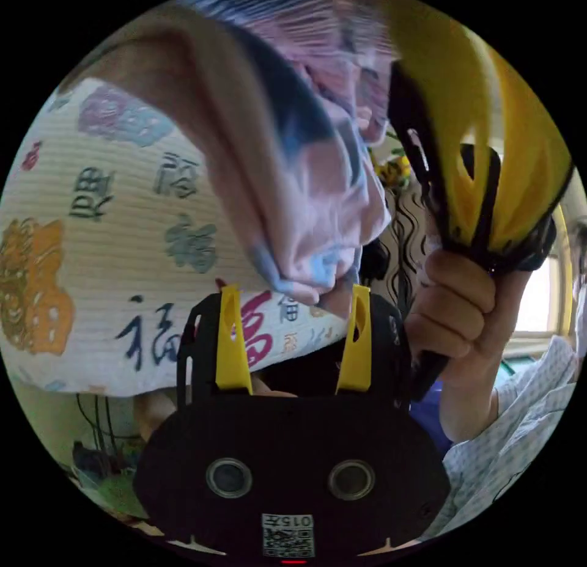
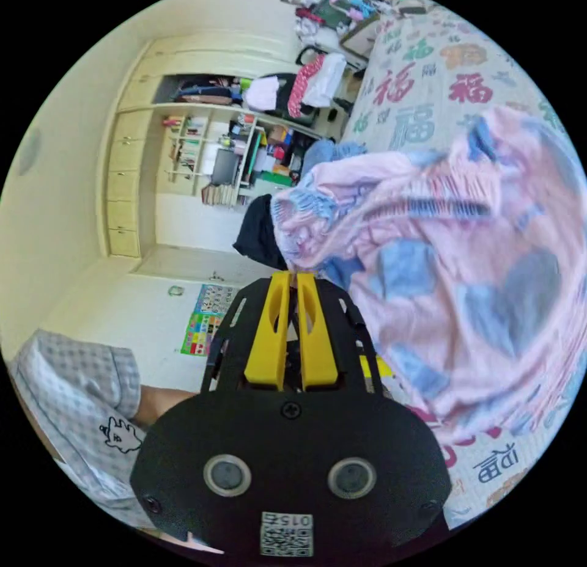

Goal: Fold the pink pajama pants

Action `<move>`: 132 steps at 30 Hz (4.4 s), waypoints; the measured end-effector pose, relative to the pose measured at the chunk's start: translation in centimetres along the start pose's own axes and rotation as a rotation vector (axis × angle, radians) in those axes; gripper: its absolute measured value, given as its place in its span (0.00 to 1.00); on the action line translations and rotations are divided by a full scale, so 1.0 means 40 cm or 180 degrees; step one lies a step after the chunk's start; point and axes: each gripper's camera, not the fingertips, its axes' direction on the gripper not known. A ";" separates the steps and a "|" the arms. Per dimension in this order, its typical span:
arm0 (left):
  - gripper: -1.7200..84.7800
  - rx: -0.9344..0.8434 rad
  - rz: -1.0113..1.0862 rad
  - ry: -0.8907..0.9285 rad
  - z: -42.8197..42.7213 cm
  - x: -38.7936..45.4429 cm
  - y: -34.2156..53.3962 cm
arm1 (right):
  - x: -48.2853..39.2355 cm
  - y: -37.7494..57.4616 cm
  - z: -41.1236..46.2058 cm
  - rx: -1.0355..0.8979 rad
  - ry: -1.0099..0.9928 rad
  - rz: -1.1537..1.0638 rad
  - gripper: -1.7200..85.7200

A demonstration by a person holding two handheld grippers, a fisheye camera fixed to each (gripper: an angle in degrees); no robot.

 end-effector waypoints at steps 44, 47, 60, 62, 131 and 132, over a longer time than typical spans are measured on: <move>0.11 -0.0462 0.0307 -0.1829 -0.694 -0.438 -0.646 | 0.119 -0.075 -0.465 0.0804 0.1802 0.1756 0.04; 0.08 -0.0423 0.0318 -0.1832 -0.727 -0.438 -0.650 | 0.120 0.009 -0.589 0.0768 0.2332 0.2101 0.03; 0.04 -0.0593 0.0116 -0.2600 -0.849 -0.440 -0.617 | 0.273 0.243 -0.895 0.0708 0.3253 0.3201 0.06; 0.08 -0.0536 0.0182 -0.2269 -0.863 -0.433 -0.622 | 0.309 0.234 -0.889 0.0432 0.3457 0.3244 0.07; 0.11 -0.0337 0.0038 -0.2060 -0.886 -0.507 -0.273 | 0.662 0.685 -1.139 0.1270 0.2279 0.2633 0.13; 0.12 -0.0338 0.0066 -0.2038 -0.862 -0.512 -0.317 | 0.691 0.625 -1.154 0.1237 0.2184 0.2548 0.12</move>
